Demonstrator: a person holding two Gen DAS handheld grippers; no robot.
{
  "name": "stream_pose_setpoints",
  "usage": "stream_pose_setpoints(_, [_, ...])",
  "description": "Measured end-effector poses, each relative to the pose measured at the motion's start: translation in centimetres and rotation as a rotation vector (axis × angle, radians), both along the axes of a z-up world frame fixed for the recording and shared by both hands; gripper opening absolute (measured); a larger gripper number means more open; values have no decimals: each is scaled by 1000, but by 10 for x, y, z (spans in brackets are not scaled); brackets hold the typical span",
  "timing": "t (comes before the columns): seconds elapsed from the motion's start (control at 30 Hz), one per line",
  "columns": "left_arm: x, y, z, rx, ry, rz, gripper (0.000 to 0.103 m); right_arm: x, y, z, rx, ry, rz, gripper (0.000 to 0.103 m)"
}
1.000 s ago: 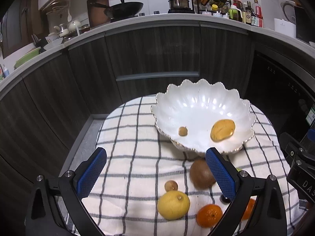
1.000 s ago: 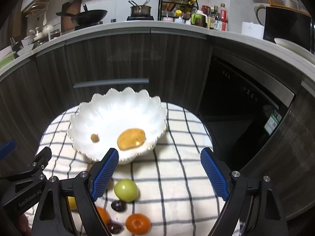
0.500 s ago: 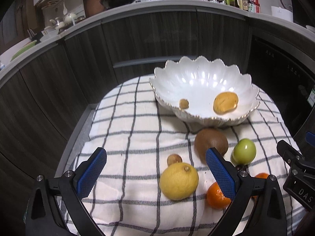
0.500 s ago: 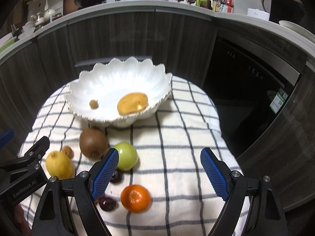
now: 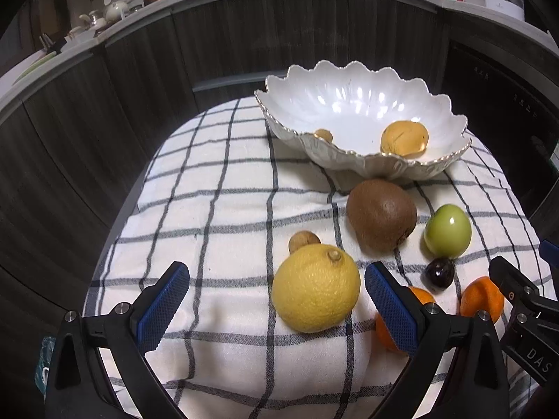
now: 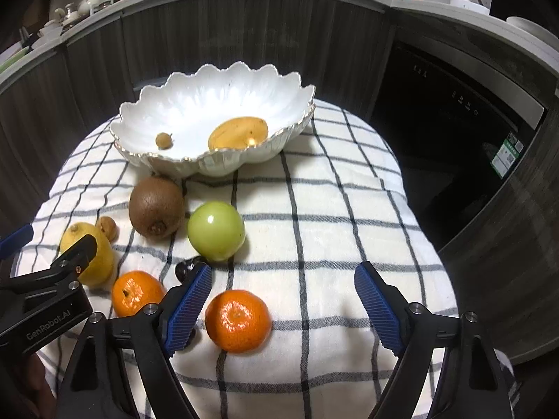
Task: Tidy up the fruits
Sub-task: 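Grasp the tangerine with the right gripper while the left grasps the lemon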
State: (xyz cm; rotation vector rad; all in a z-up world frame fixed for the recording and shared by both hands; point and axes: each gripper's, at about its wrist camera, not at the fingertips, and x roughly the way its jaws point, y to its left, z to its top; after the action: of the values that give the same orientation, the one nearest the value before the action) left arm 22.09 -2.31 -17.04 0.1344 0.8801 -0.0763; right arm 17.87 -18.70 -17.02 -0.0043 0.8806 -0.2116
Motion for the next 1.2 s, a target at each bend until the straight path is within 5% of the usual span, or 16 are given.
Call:
stream_pose_setpoints(0.3, [1, -2, -10, -6, 22, -2, 102, 1, 0, -13, 29, 33, 13, 75])
stream_pose_setpoints(0.83, [3, -1, -22, -29, 52, 3, 101, 1, 8, -22, 72, 47, 71, 74])
stream_pose_setpoints(1.2, [3, -1, -28, -46, 71, -6, 87, 5, 10, -36, 134, 94, 98, 48])
